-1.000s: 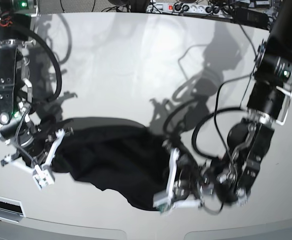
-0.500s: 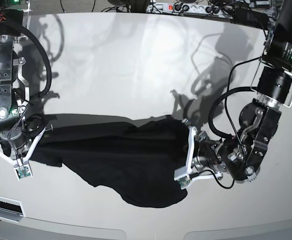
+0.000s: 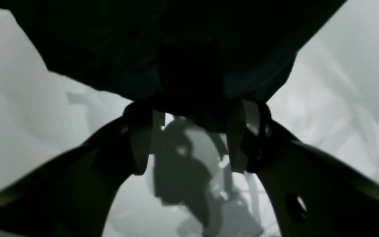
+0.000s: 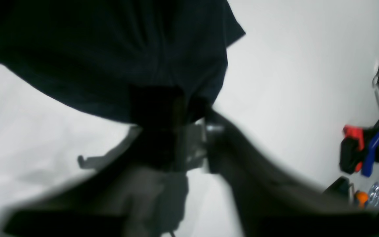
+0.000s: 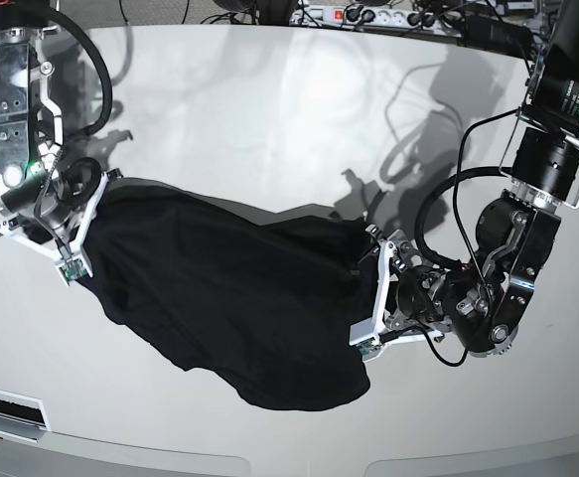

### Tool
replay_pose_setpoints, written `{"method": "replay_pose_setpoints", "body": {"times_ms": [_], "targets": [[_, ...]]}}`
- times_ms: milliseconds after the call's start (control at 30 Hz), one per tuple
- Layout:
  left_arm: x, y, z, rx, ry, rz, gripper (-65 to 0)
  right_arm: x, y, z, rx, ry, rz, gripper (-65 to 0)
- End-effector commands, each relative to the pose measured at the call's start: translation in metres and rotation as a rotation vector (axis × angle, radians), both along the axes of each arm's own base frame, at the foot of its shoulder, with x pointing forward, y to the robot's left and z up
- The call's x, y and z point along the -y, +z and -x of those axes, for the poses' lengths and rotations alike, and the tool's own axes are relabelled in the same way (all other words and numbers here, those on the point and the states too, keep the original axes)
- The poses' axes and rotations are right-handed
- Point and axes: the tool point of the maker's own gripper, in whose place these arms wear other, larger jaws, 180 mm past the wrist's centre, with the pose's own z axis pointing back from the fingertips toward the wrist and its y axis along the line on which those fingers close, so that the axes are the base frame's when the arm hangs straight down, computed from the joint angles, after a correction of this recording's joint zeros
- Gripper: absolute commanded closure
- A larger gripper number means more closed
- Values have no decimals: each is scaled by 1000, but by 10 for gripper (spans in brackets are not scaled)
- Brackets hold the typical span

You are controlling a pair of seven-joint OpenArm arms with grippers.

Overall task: Layout the t-shirt on the table in an organized manner, then fold the t-shirt properly
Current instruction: 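Grasp the shirt edge with the left gripper and pull it away from the right gripper, then stretch the shirt between both grippers and lower it onto the table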

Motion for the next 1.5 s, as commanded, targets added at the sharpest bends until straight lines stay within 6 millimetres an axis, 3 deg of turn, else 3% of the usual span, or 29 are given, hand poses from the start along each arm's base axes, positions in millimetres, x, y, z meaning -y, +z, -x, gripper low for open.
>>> {"method": "replay_pose_setpoints", "body": {"times_ms": [0, 67, 133, 200, 367, 433, 567, 700, 867, 933, 1000, 1033, 1200, 1333, 1467], "targets": [[0, 17, -13, 44, -2, 9, -371, 9, 15, -10, 53, -14, 29, -316], [-6, 16, -12, 42, 4, 1, -371, 23, 26, -15, 94, -70, 88, -369], [-12, 16, -13, 43, 14, -9, -371, 35, 43, -23, 158, -126, 140, -369], [-16, 14, -12, 40, 18, -17, -371, 34, 57, -32, 214, -132, 121, -369], [-17, 1, 0, 5, 29, -20, -371, -35, 66, -57, 294, 91, -208, -369], [-17, -5, 6, -12, 28, -19, -371, -40, 68, -67, 317, 97, -260, -369], [-17, -14, 15, -33, 28, -17, -371, -21, 47, -92, 260, 6, -298, -369], [-17, -17, 18, -42, 29, -17, -371, -24, 12, -111, 139, -6, -449, -369], [-14, -16, 17, -33, 29, -1, -371, -1, -13, -133, 107, -85, -461, -361], [-12, -15, 16, -24, 29, 13, -371, 0, -19, -136, 93, -88, -479, -247], [-9, -13, 14, -13, 30, 29, -371, -9, -18, -136, 68, -9, -491, -37], [-8, -12, 13, -6, 30, 38, -371, -14, -15, -137, 59, 34, -495, 0], [-7, -10, 7, 30, 30, 46, -371, -31, 21, -153, 123, 132, -536, 0], [-21, -13, -1, 79, 40, -37, -371, -20, 60, -159, 194, 115, -482, 0], [-25, -10, -11, 117, 105, -40, -371, -3, 99, -144, 269, 110, -468, 0]]}}
